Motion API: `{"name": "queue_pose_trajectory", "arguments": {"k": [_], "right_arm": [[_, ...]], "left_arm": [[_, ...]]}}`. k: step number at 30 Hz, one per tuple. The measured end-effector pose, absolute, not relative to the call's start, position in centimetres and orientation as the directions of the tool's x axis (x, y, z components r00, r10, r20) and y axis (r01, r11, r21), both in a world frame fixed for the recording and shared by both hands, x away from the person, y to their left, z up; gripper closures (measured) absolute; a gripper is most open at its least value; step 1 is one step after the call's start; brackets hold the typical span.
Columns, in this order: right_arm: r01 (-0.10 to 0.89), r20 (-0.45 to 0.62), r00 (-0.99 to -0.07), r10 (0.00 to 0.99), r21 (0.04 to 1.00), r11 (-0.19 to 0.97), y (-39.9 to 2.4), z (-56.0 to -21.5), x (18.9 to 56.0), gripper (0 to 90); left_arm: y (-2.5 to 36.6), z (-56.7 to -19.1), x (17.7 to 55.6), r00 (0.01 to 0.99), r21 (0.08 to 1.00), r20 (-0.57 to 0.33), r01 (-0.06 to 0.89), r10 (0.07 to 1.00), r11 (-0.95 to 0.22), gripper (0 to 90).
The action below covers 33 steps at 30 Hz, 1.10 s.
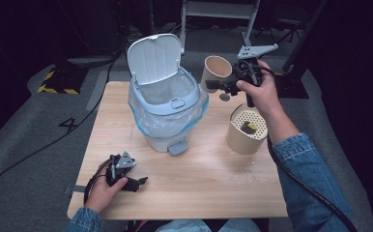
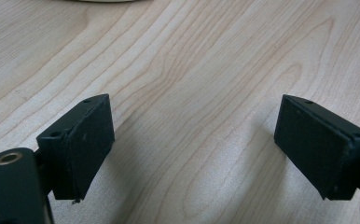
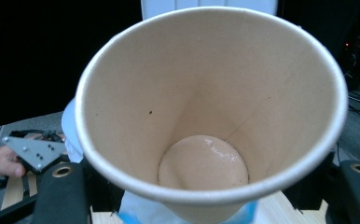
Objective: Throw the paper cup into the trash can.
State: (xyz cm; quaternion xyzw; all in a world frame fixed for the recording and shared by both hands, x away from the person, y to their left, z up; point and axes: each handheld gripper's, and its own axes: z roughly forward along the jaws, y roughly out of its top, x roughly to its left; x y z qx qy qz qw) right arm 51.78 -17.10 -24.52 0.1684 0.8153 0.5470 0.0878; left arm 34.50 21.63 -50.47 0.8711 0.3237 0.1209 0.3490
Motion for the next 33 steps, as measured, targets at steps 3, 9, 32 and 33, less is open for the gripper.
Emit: {"name": "queue_pose_trajectory", "arguments": {"k": [3, 9, 32, 33], "right_arm": [[0.170, 0.034, -0.931, 0.364, 0.922, 0.349, -15.3, -24.4, 51.9, 29.5], [0.160, 0.028, -0.937, 0.348, 0.920, 0.357, -12.1, -24.3, 52.0, 29.4], [0.192, 0.013, -0.926, 0.379, 0.877, 0.440, -6.7, -27.3, 52.9, 17.2], [0.184, 0.003, -0.926, 0.377, 0.876, 0.446, -6.6, -27.4, 52.9, 16.8]], "left_arm": [[21.6, -50.5, 34.5, 0.761, 0.687, -0.015, 0.479, 0.648, -0.547, 12.4], [21.6, -50.5, 34.5, 0.761, 0.686, -0.016, 0.480, 0.648, -0.547, 12.3], [21.6, -50.5, 34.5, 0.762, 0.687, -0.014, 0.478, 0.647, -0.548, 12.2], [21.6, -50.5, 34.5, 0.762, 0.687, -0.014, 0.478, 0.647, -0.548, 12.2]]}}
